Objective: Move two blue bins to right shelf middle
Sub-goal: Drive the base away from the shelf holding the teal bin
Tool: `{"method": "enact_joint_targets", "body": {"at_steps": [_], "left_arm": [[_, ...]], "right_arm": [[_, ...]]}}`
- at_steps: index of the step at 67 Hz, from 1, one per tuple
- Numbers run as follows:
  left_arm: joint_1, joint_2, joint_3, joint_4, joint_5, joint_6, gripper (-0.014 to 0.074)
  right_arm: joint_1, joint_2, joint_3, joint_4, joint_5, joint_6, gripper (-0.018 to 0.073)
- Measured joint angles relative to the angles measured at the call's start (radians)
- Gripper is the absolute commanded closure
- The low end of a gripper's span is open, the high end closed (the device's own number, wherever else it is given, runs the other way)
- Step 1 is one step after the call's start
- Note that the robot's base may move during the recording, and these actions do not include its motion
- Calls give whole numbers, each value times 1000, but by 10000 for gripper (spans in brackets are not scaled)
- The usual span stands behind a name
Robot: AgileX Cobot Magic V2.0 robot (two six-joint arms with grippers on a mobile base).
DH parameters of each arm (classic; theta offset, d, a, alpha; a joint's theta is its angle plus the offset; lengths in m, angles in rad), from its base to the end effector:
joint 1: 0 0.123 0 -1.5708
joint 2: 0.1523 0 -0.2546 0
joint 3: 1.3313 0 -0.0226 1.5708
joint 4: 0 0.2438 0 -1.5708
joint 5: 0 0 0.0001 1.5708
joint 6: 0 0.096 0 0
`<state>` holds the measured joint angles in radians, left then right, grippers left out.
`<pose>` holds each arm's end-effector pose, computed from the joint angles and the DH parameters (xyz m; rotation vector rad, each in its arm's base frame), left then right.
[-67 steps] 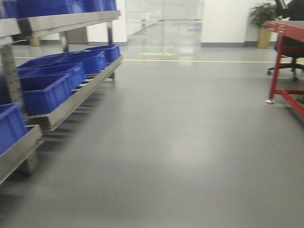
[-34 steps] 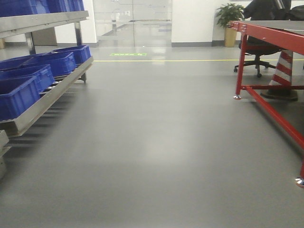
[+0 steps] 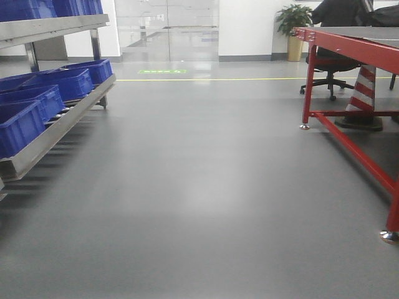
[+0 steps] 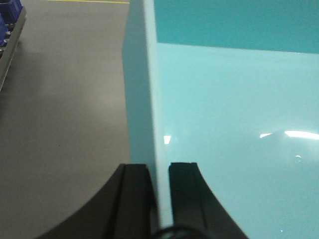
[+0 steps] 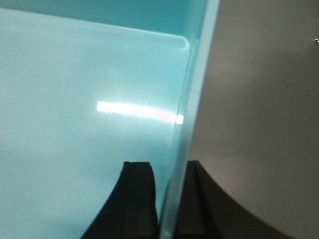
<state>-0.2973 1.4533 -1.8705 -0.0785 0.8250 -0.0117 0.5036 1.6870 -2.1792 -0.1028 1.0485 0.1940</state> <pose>0.2875 -0.0939 0.4849 0.2595 1.8827 -0.3013 0.3059 0.1588 0.4778 -0.3126 2.0261 0.3141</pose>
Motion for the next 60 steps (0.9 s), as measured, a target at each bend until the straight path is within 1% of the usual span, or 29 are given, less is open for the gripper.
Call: {"method": "enact_joint_targets", "body": {"at_steps": [60], "left_arm": [[0, 0, 0, 2, 0, 0, 707]], "right_arm": [[0, 0, 0, 0, 0, 0, 711]]}}
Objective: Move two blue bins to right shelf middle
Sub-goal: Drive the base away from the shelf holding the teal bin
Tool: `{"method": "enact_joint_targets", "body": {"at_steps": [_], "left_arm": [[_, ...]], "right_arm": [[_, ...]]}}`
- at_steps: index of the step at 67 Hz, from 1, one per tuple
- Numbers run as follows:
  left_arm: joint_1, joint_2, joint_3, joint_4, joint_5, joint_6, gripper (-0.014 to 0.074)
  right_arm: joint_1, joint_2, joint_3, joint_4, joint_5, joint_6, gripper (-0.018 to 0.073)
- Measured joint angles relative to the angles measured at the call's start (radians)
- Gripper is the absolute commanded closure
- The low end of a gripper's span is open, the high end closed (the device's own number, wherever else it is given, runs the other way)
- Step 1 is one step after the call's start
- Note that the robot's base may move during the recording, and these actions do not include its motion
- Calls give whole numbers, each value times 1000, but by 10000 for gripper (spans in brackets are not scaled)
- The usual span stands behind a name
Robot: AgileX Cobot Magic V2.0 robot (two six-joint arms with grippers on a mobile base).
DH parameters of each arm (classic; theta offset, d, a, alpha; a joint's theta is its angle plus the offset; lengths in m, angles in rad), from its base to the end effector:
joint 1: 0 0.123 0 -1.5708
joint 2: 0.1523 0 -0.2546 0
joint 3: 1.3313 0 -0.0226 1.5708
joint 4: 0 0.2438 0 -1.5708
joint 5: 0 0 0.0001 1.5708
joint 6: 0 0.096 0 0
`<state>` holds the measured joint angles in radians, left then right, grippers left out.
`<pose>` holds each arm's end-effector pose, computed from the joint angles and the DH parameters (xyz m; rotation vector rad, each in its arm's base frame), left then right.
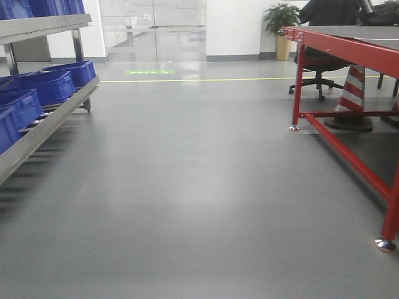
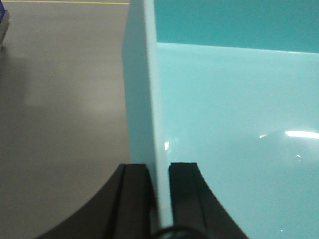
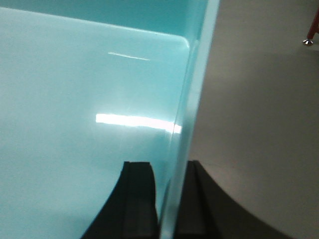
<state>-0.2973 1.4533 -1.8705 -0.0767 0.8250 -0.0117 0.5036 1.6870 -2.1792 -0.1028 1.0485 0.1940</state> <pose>0.2875 -0.0937 0.4849 0.2597 1.8826 -0.2993 0.3059 0.1588 0.4778 -0.3126 2.0261 0.3141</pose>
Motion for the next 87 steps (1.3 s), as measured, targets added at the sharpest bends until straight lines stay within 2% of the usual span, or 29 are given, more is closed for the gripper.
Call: {"method": "enact_joint_targets", "body": {"at_steps": [87], "left_arm": [[0, -2, 0, 0, 0, 0, 707]], "right_arm": [[0, 0, 0, 0, 0, 0, 711]]}}
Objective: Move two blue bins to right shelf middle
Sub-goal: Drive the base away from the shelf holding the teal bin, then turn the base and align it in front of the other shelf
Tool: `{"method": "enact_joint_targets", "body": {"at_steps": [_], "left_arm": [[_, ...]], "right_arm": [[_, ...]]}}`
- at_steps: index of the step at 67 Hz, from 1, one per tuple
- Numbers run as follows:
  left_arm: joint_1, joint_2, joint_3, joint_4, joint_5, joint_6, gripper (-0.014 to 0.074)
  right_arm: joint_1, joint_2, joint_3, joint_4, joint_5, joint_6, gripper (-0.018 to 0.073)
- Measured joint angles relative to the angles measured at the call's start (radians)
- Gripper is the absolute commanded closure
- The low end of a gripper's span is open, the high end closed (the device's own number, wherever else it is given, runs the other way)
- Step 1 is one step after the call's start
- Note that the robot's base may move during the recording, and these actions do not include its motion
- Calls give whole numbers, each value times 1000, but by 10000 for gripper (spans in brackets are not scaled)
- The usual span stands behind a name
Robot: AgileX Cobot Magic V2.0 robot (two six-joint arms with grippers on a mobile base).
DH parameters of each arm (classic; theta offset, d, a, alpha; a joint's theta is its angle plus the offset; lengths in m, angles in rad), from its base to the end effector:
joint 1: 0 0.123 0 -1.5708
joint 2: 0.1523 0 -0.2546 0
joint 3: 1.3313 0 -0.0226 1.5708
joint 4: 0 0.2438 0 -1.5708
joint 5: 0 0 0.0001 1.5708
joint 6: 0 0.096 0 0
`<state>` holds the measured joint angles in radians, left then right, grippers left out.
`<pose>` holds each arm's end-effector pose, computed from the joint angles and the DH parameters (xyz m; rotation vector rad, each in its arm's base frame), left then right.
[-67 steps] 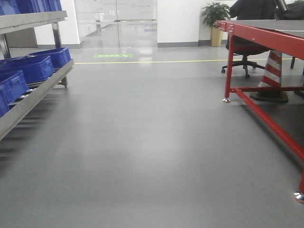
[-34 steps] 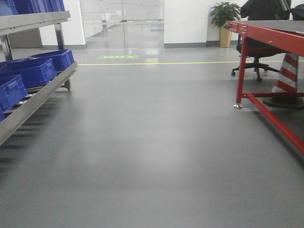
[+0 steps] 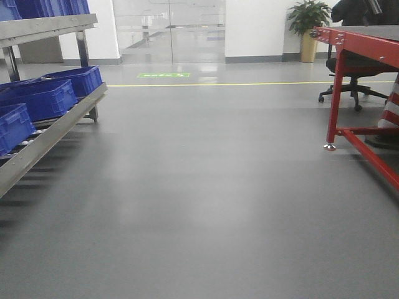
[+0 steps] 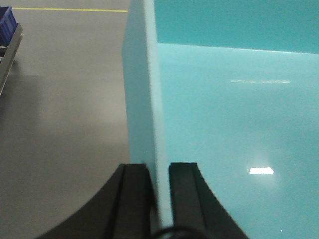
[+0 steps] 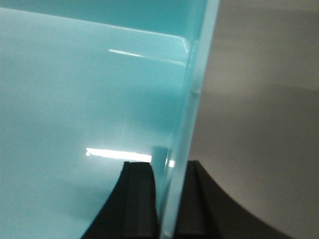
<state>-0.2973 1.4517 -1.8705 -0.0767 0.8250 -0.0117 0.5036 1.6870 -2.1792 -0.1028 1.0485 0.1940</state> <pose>0.2870 -0.0936 0.4854 0.2596 1.8810 -0.2994 0.3059 0.1588 0.4778 -0.3126 2.0261 0.3141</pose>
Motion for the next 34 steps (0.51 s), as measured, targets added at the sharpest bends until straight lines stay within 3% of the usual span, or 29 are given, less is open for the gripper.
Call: {"method": "enact_joint_targets", "body": {"at_steps": [34], "left_arm": [[0, 0, 0, -2, 0, 0, 707]], "right_arm": [[0, 0, 0, 0, 0, 0, 711]]}}
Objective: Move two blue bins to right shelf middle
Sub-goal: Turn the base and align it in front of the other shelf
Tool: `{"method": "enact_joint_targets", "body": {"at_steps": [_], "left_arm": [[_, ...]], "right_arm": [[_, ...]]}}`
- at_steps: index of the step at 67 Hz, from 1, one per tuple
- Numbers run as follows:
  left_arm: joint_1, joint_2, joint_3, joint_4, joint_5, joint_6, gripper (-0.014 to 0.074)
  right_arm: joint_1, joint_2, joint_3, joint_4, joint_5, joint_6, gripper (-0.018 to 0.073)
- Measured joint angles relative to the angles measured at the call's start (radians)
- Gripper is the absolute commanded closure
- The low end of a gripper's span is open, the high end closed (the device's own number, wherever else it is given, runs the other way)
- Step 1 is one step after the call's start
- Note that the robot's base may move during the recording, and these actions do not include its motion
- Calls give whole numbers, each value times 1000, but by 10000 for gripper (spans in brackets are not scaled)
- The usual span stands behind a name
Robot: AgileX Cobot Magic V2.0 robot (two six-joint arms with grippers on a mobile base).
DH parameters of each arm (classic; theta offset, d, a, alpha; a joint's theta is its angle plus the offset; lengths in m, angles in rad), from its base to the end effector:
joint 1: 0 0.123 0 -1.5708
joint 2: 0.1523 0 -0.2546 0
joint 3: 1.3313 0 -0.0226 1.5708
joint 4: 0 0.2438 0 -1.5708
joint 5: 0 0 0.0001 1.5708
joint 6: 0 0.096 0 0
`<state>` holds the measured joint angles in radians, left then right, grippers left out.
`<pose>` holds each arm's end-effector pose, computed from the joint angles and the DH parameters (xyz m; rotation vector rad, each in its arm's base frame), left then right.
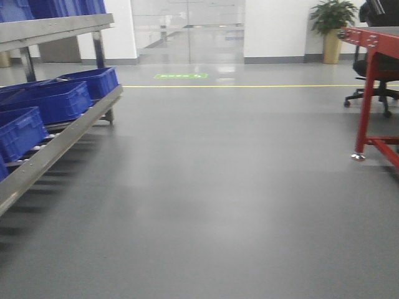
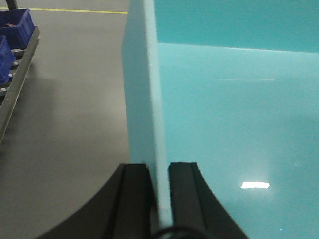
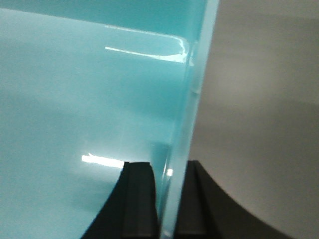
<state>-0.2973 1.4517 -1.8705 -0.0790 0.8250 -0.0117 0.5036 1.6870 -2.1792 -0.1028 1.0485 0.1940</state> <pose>0.2869 -0.0937 0.4854 0.2593 1.8812 -0.3021 0.3059 0.1588 0.4778 -0.3126 2.0261 0.3141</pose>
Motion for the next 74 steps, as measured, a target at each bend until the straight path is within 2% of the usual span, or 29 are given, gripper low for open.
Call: {"method": "enact_joint_targets", "body": {"at_steps": [74], "left_arm": [[0, 0, 0, 0, 0, 0, 707]], "right_arm": [[0, 0, 0, 0, 0, 0, 711]]}}
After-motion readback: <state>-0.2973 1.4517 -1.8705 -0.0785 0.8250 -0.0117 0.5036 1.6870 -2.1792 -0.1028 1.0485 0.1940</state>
